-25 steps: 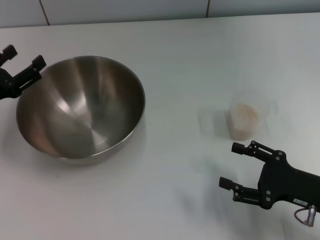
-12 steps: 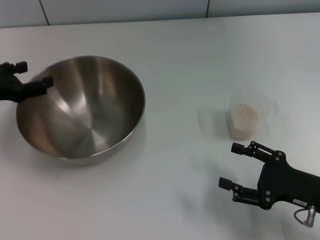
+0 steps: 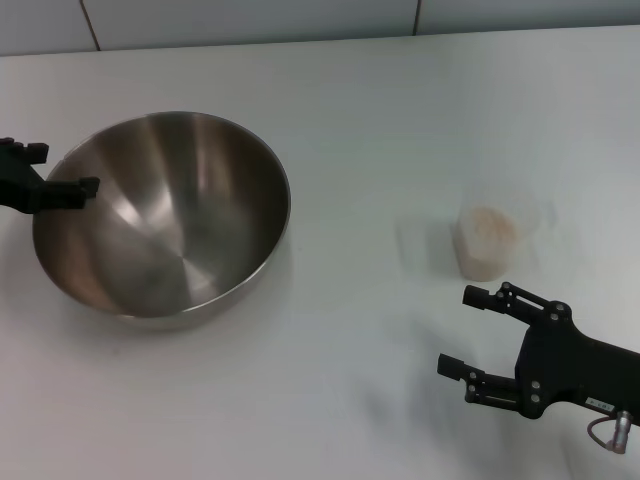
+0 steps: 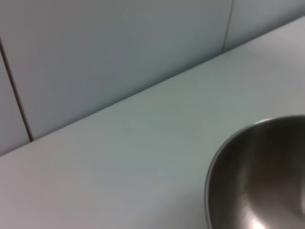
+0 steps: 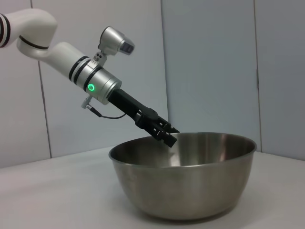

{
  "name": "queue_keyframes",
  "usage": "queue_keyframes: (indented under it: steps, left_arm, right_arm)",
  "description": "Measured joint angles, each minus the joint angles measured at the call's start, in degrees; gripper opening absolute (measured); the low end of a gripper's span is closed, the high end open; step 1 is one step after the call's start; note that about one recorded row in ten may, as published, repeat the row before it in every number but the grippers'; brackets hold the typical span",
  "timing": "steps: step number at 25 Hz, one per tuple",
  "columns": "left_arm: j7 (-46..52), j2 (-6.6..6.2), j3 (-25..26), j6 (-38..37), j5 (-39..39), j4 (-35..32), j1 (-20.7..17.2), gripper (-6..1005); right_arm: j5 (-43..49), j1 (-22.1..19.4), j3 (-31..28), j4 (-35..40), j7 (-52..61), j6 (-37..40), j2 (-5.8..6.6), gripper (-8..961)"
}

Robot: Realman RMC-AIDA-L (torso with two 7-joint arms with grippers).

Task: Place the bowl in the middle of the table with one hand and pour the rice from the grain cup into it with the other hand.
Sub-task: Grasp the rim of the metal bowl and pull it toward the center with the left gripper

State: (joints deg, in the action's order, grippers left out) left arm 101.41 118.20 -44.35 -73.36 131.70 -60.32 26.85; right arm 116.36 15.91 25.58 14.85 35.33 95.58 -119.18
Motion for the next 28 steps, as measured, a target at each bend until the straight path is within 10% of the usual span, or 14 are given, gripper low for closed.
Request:
queue_keyframes:
  steps: [24, 28]
  left_arm:
    - [3.17, 0.32, -1.16, -1.20, 6.03, 0.36, 2.42, 750]
    - [4.32, 0.26, -1.24, -1.24, 6.09, 0.11, 2.58, 583]
  right_arm:
    - [-0.08, -0.11, -0.01, 0.00, 0.00, 0.03, 0.01, 831]
    - [-0.08, -0.30, -0.07, 0.00, 0.00, 0.14, 0.09, 831]
